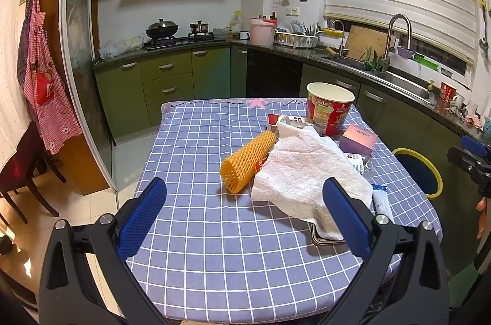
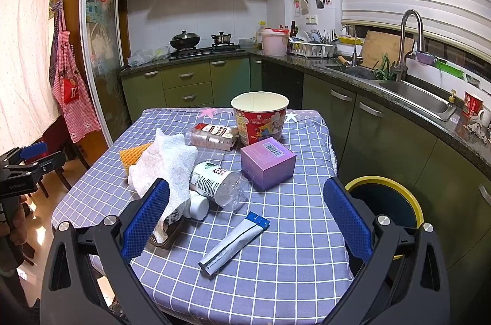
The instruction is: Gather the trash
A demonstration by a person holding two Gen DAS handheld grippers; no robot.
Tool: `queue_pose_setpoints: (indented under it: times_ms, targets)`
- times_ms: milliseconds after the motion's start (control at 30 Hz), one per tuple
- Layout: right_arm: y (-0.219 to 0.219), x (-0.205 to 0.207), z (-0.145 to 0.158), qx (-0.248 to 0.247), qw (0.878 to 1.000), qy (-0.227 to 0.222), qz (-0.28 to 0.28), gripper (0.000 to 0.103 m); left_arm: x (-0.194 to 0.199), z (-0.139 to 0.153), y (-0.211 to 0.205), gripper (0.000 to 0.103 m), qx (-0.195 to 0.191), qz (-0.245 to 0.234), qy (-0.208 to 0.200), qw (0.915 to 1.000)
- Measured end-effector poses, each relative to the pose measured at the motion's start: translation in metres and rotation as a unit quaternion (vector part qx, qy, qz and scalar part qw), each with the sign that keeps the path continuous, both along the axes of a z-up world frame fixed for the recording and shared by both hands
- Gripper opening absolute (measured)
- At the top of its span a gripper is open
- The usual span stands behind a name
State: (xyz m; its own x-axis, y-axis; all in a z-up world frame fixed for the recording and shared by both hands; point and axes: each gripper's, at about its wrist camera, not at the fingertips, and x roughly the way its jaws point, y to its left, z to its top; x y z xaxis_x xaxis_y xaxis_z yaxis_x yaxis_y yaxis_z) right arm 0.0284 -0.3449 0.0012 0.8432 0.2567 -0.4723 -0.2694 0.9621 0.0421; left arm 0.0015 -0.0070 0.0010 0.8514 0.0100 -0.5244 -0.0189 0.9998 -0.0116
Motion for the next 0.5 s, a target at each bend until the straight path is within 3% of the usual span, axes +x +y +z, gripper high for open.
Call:
queue_pose_setpoints:
  times_ms: [500]
  targets:
    - [-0.0002,0.0049,-0.0055,0.002,1.000,0.002,-0.002,0.099,-0.0008,0.0005,-0.0015,0.097,0.001,-0.003,0.000,1.0000]
